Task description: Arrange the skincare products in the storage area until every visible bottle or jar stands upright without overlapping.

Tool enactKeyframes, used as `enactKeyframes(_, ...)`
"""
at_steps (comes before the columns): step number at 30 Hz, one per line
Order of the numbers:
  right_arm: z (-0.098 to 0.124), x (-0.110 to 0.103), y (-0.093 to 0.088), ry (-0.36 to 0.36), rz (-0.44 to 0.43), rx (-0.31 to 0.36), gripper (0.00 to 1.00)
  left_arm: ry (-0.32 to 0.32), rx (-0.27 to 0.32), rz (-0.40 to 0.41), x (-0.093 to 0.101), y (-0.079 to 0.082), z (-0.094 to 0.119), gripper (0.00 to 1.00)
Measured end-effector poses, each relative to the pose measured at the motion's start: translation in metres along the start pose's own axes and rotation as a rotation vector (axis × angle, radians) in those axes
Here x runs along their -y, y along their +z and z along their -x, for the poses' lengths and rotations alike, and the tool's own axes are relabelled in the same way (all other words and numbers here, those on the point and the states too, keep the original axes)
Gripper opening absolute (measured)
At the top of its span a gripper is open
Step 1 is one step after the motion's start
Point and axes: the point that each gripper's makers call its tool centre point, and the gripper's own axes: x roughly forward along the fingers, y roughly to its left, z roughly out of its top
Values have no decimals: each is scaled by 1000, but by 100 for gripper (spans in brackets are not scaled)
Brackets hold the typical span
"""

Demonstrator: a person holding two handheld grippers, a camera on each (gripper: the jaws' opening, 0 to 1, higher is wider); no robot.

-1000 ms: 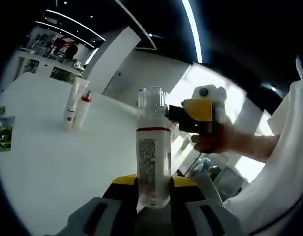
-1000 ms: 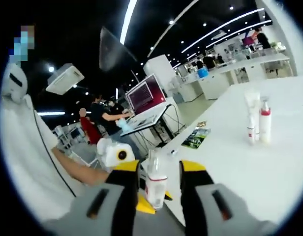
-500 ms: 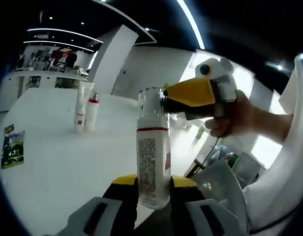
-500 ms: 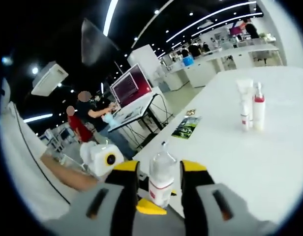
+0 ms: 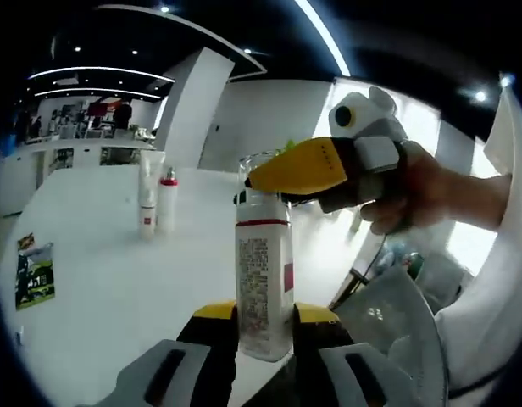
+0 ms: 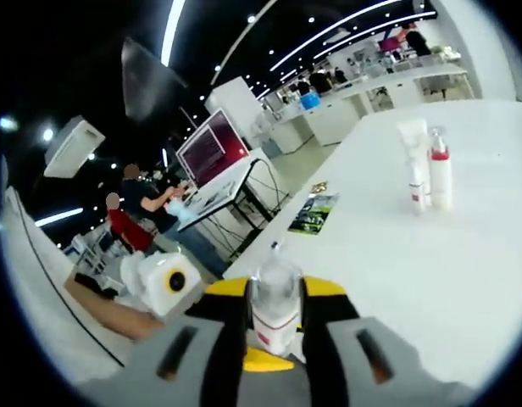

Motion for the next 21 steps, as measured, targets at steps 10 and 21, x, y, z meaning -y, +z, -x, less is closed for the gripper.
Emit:
enactKeyframes(10,-12,8,-15,-56,-81,-30,25,73,7,16,-17,3,1,25)
enactKeyframes(21,-23,16,-32,-129,-142,-52,24,139,-25,-82,-23,-1,-1,25)
